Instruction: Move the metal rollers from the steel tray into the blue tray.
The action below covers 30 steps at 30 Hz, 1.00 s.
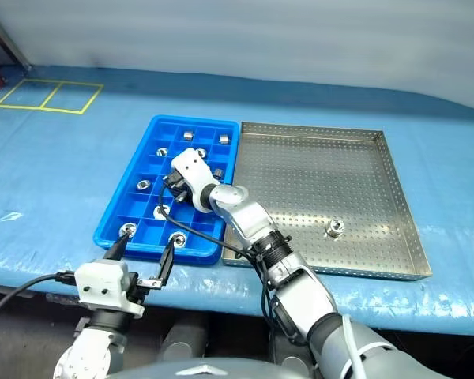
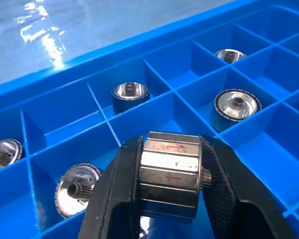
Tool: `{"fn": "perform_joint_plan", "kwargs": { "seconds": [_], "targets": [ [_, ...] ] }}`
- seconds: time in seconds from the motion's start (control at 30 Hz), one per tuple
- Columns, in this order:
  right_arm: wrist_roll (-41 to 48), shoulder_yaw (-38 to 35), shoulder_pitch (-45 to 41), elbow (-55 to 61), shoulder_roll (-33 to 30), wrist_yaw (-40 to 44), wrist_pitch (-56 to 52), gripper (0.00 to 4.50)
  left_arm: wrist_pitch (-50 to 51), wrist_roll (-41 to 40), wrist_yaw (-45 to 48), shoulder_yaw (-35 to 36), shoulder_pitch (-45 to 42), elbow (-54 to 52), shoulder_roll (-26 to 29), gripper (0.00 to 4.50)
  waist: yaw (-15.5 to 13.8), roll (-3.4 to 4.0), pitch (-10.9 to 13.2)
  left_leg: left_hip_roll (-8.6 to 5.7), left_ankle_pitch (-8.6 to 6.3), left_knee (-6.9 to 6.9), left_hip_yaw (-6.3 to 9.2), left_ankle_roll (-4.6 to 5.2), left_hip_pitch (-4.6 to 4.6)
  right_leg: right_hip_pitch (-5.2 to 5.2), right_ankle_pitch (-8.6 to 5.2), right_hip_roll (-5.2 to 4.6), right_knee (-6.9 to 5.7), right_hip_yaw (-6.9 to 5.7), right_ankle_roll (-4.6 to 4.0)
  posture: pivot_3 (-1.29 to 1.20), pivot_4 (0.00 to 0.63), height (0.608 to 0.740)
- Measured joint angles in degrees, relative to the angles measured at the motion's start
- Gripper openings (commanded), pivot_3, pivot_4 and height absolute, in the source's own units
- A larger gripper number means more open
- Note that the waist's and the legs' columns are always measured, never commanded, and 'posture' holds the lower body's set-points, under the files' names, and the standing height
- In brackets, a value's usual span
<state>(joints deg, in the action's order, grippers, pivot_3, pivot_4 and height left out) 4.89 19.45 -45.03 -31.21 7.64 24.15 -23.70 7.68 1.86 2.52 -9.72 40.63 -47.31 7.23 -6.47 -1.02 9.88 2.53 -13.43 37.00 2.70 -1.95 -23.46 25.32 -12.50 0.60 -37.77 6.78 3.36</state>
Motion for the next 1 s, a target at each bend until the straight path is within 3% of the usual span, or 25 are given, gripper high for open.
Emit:
{"fn": "perform_joint_plan", "kwargs": {
  "seconds": [0.1, 0.43, 0.67, 1.0],
  "targets": [
    [-0.03, -1.18, -1.12, -3.05, -0.01, 0.17, 1.55, 1.29, -0.47, 0.22, 0.05, -0.07, -0.02, 0.0, -0.1, 4.5, -0.7, 0.0, 0.0, 0.0, 0.0, -0.03, 0.0, 0.0, -0.16, 0.19, 0.01, 0.01, 0.0, -0.01, 0.01, 0.48, 0.15, 0.74],
    [0.02, -2.7, 0.09, 0.45, -0.36, 0.12, 0.39, 4.46, -0.27, -0.99, 2.87, 0.1, -2.77, 0.01, 1.17, 4.5, -0.9, 0.03, 0.01, 0.0, 0.0, 0.06, -0.01, -0.01, -0.18, 0.17, 0.0, -0.01, 0.0, -0.02, 0.0, 0.33, 0.15, 0.74],
    [0.81, -7.85, 5.04, 18.69, -4.53, -3.31, -5.28, 4.46, 3.02, -3.89, 6.47, 0.21, -9.0, 1.43, 2.75, 4.5, 0.89, 0.04, 0.0, 0.0, 0.0, 0.06, -0.01, -0.01, -0.2, 0.15, 0.01, -0.01, 0.01, -0.03, 0.01, 0.2, 0.15, 0.74],
    [-0.12, -13.16, 14.71, 36.35, -12.72, -9.26, -14.92, 4.46, 5.69, -7.05, 11.3, 0.12, -17.39, 6.0, 5.48, 4.5, 6.86, 0.08, -0.03, 0.0, 0.0, 0.09, -0.02, 0.0, -0.13, 0.1, 0.07, 0.0, -0.1, 0.04, 0.07, 0.03, 0.15, 0.74]
  ]
}}
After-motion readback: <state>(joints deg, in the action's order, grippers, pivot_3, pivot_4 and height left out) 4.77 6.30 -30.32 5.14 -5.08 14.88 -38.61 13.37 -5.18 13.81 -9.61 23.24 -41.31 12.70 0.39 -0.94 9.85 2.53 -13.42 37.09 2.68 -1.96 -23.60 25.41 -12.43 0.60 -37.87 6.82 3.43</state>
